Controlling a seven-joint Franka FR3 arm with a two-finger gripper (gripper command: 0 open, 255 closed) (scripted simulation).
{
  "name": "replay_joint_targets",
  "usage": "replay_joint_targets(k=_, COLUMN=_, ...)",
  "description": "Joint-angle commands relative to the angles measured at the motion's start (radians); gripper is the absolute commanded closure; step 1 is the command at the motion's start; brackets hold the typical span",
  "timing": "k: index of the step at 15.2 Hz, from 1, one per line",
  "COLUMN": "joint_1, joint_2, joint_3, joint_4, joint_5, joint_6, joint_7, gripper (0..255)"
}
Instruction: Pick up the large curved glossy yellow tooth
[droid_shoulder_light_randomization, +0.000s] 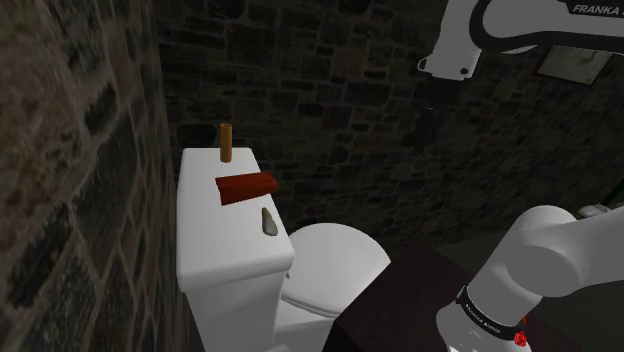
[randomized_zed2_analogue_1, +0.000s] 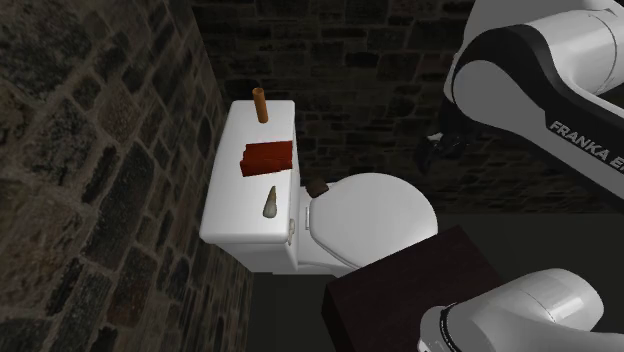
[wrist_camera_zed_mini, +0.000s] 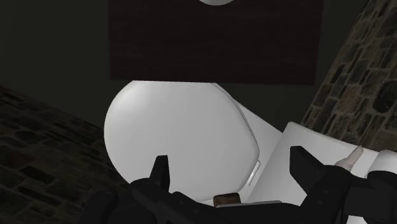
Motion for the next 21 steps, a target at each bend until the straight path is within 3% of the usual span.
replay_joint_targets(k=1, joint_1=0.000, joint_2=0.000, joint_3=0.000, joint_4=0.000, joint_5=0.000, joint_6=0.000, joint_7=0.000, gripper=0)
replay_joint_targets(k=13, joint_1=0.046, joint_2=0.195, joint_3=0.233, joint_4=-0.027, joint_5=0.190, joint_6=0.236, joint_7=0.351, gripper=0)
replay_joint_targets(k=21, joint_1=0.052, joint_2=0.431, joint_3=0.379, joint_4=0.066, joint_5=0.233, joint_6=0.405, joint_7=0.581, gripper=0)
